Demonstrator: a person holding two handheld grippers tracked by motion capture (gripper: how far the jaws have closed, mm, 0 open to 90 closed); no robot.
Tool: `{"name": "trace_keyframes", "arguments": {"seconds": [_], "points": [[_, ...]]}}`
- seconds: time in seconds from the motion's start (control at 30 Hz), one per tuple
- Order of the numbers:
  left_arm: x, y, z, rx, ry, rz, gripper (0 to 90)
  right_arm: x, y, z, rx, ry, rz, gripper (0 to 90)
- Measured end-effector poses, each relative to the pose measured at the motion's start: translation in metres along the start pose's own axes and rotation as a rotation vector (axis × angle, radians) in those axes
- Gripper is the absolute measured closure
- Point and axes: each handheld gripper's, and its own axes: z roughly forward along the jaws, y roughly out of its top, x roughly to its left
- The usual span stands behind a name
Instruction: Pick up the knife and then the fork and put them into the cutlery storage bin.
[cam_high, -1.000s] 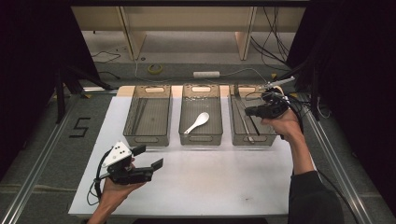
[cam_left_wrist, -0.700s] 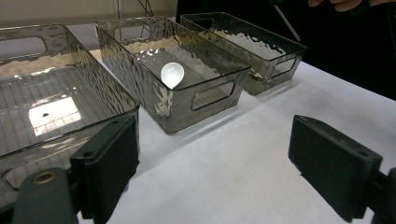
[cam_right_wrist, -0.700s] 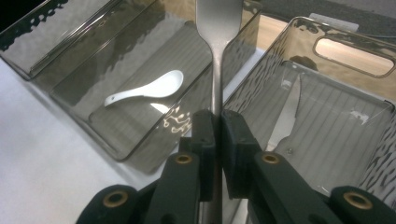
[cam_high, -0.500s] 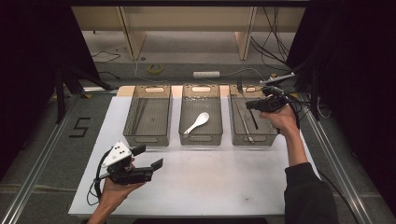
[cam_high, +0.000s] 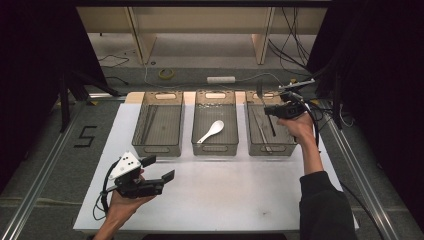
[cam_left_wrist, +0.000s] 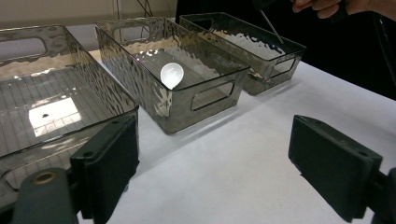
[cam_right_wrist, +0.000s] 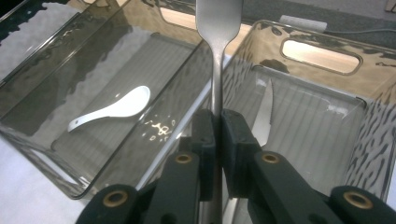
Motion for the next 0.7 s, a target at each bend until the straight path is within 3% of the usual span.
{"name": "trace_keyframes", "arguments": {"seconds": [0.7], "points": [[0.0, 0.0, 0.0, 0.003, -0.002, 0.005, 15.4, -0.013, -0.02, 0.018, 0.035, -0.058, 0.036, 85.1]]}}
